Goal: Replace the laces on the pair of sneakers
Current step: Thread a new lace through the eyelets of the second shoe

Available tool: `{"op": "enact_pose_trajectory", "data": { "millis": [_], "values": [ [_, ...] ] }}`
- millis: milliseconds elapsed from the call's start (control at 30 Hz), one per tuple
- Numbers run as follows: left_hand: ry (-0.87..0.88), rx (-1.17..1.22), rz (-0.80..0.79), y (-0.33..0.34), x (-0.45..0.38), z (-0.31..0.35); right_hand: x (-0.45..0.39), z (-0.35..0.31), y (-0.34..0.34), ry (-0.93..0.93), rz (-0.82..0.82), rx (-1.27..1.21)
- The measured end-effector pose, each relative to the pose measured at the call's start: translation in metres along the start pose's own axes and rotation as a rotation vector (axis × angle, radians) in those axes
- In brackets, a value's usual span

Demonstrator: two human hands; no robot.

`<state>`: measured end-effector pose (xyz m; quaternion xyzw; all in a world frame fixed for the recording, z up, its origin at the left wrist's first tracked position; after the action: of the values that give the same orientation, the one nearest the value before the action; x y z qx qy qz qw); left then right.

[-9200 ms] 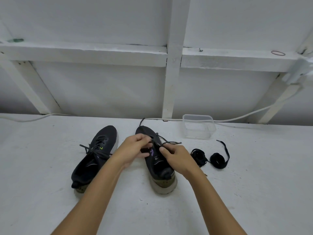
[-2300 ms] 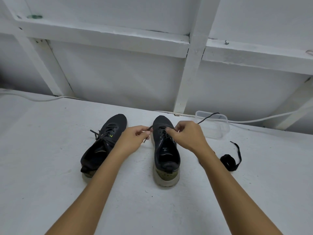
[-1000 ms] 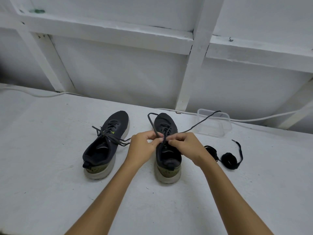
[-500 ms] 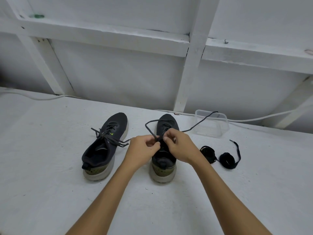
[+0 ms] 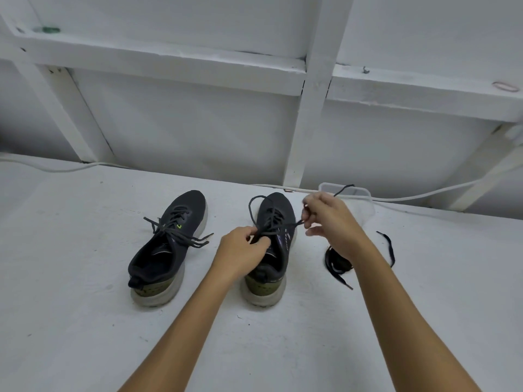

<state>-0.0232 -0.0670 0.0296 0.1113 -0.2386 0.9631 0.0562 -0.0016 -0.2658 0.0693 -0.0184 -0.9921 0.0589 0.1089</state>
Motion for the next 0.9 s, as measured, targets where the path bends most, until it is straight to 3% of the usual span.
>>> {"op": "enact_pose_trajectory", "data": {
  "millis": [100,167,267,333,433,500,567,600,733,900],
  "values": [
    [0.012,-0.025,-0.145,0.010,0.003,0.009,0.001,-0.002,0.000,-0.077,-0.102,0.573],
    [0.000,-0.026,-0.143,0.012,0.002,0.011,-0.002,-0.001,0.002,-0.058,-0.196,0.908],
    [-0.038,-0.004,-0.124,0.011,0.000,0.010,-0.007,0.001,0.003,-0.044,-0.286,1.095],
    [-0.047,-0.005,-0.120,0.011,0.000,0.008,-0.007,-0.003,0.000,-0.104,-0.266,0.895],
    [-0.050,0.000,-0.112,0.012,0.002,0.007,0.000,-0.016,0.002,-0.144,-0.215,0.157],
    [-0.055,0.003,-0.115,0.012,0.002,0.007,0.004,-0.017,0.012,-0.066,-0.229,-0.216],
    [-0.057,0.010,-0.113,0.011,0.002,0.007,0.005,-0.012,0.021,0.039,-0.228,-0.396],
    [-0.065,0.026,-0.112,0.011,0.002,0.006,0.004,-0.009,0.024,0.067,-0.193,-0.359],
    [-0.083,0.077,-0.133,0.010,0.003,0.004,-0.004,0.004,0.018,-0.031,-0.033,0.312],
    [-0.076,0.065,-0.116,0.011,0.002,0.005,-0.007,0.001,0.013,0.026,-0.302,1.027]
  ]
}}
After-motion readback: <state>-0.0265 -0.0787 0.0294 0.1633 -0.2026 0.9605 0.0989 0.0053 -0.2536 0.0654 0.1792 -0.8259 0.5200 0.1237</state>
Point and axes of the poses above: each hand's wrist, its own x-axis away from the middle knuckle, its own y-axis out of the palm, z = x × y, the point moved 1 cm from there along -x, towards the middle knuckle
